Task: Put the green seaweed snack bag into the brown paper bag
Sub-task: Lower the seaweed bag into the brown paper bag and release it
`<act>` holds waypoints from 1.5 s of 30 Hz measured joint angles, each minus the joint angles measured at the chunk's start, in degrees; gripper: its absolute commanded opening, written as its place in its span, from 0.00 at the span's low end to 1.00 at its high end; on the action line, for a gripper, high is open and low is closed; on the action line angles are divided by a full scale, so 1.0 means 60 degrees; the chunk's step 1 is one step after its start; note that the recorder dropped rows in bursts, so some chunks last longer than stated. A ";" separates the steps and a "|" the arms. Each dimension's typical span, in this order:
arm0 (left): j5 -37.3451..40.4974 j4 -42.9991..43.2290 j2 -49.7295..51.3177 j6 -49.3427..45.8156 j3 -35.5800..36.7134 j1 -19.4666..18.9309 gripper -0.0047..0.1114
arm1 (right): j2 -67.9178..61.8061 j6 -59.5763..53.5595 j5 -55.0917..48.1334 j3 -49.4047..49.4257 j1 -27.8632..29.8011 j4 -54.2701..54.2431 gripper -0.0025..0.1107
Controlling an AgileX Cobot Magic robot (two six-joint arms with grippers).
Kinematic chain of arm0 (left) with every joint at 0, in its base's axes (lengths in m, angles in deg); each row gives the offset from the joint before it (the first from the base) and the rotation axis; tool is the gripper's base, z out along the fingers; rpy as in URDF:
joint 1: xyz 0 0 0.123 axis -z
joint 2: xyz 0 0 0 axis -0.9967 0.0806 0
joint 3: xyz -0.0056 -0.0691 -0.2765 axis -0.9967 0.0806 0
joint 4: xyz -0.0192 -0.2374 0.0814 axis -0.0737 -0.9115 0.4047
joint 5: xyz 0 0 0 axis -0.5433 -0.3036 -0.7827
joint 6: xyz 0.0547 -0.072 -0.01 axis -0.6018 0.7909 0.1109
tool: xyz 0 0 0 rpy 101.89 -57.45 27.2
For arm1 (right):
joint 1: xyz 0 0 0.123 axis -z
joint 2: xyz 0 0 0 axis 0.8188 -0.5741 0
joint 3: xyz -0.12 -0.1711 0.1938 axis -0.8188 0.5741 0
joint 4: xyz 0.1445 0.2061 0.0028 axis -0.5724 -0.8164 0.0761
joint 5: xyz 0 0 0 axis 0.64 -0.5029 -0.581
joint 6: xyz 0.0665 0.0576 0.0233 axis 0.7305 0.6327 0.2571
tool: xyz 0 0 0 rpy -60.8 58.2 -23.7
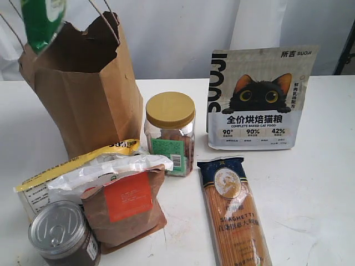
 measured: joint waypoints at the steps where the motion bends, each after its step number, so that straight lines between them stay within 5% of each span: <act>1: -0.0136 0.0000 -0.0047 0.0000 0.0000 -0.0299 0.04 | 0.0000 0.0000 0.0000 0.0000 0.0000 0.0000 0.02; 8: -0.2017 0.0000 0.0491 0.1351 0.0000 -0.2267 0.04 | 0.0000 0.0000 0.0000 0.0000 0.0000 0.0000 0.02; 18: -0.3890 -0.0212 0.2796 0.2360 -0.0729 -0.3592 0.04 | 0.0000 0.0000 0.0000 0.0000 0.0000 0.0000 0.02; 45: -0.5050 -0.0337 0.3653 0.2838 0.0589 -0.3706 0.04 | 0.0000 0.0000 0.0000 0.0000 0.0000 0.0000 0.02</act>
